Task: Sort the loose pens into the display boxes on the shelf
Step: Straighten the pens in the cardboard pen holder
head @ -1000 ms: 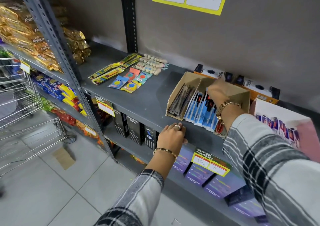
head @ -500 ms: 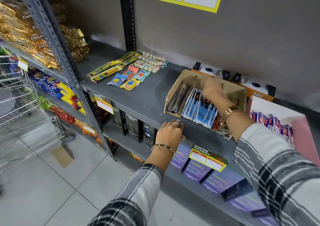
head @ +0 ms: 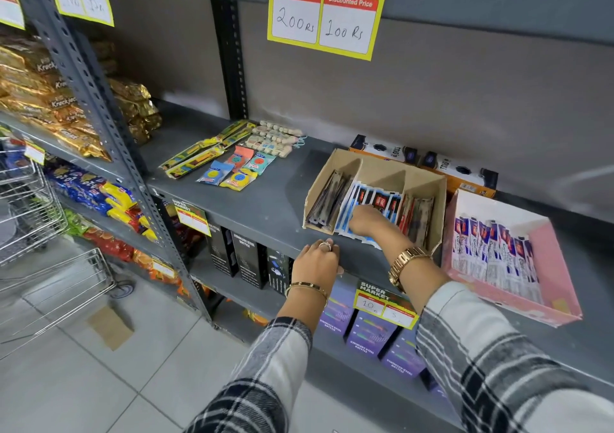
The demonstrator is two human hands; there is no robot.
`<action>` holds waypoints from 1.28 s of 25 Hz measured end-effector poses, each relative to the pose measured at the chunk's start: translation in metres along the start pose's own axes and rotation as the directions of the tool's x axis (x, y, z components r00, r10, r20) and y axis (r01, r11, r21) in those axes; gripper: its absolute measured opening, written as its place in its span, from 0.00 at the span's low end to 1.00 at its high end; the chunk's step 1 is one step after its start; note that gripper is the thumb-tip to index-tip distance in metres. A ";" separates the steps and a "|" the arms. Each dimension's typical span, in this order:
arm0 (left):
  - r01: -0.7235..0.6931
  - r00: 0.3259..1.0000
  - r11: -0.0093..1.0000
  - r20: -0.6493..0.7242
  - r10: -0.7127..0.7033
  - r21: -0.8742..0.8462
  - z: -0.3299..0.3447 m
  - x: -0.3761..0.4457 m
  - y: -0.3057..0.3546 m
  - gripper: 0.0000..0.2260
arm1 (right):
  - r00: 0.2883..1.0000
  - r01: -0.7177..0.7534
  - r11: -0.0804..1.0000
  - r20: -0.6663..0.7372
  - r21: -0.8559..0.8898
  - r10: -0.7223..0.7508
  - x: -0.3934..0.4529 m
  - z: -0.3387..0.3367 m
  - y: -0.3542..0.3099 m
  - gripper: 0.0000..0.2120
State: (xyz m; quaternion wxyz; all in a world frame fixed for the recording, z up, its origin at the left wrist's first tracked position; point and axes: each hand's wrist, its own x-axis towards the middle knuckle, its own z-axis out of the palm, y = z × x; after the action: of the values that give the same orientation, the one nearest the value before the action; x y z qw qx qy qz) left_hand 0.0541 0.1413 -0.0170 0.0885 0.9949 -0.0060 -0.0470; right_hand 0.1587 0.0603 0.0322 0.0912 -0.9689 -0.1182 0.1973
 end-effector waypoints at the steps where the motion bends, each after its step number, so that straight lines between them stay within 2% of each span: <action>1: 0.000 1.000 1.000 -0.004 0.000 -0.003 0.000 0.001 0.000 0.22 | 1.000 -0.007 1.000 -0.007 -0.017 0.007 0.004 0.001 -0.001 0.18; 5: -0.002 1.000 1.000 -0.018 0.002 0.001 0.002 0.001 0.000 0.22 | 0.998 -0.040 0.999 -0.037 0.009 0.040 0.015 0.002 -0.001 0.18; 8: -0.007 1.000 1.000 -0.029 0.007 0.007 0.003 0.001 -0.002 0.22 | 0.994 -0.073 0.997 -0.075 0.009 0.074 0.011 0.001 -0.001 0.06; 10: -0.012 0.999 1.000 -0.034 0.012 0.013 0.003 0.001 -0.002 0.22 | 0.987 -0.044 0.999 -0.156 -0.010 0.042 0.011 0.002 0.001 0.20; 12: -0.014 0.999 1.000 -0.045 0.015 0.020 0.002 0.000 0.000 0.22 | 0.971 -0.023 1.000 -0.240 -0.016 0.019 0.003 0.003 0.004 0.25; 14: -0.010 0.998 1.000 -0.057 0.011 0.021 0.001 -0.001 0.000 0.20 | 0.968 0.004 0.999 -0.251 -0.039 -0.014 -0.008 0.005 0.004 0.27; 18: -0.017 0.999 0.999 -0.048 0.018 0.035 0.002 -0.002 0.000 0.21 | 0.998 0.053 0.992 -0.020 -0.115 -0.056 -0.028 0.022 0.006 0.28; 19: -0.015 0.999 0.999 -0.041 0.016 0.036 0.002 -0.001 0.000 0.21 | 0.998 0.056 0.989 -0.002 -0.136 -0.057 -0.031 0.027 0.007 0.29; 25: -0.012 1.000 0.998 -0.020 0.013 0.062 0.003 0.002 0.001 0.21 | 0.983 0.056 0.989 -0.165 -0.135 -0.078 -0.032 0.041 0.014 0.32; 28: -0.019 1.000 0.998 -0.015 0.020 0.064 0.003 0.002 0.001 0.20 | 0.974 0.069 0.986 -0.201 -0.155 -0.100 -0.033 0.044 0.017 0.31; 32: -0.009 1.000 0.999 -0.019 0.010 0.046 -0.001 -0.001 0.002 0.18 | 0.922 0.155 0.974 -0.330 -0.163 -0.202 -0.051 0.041 0.018 0.36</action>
State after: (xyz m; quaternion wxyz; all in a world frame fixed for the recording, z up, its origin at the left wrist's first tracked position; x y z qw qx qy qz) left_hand 0.0533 0.1393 -0.0157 0.0659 0.9971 -0.0109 -0.0367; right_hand 0.0994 0.0353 0.0094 0.0627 -0.9775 -0.2013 0.0072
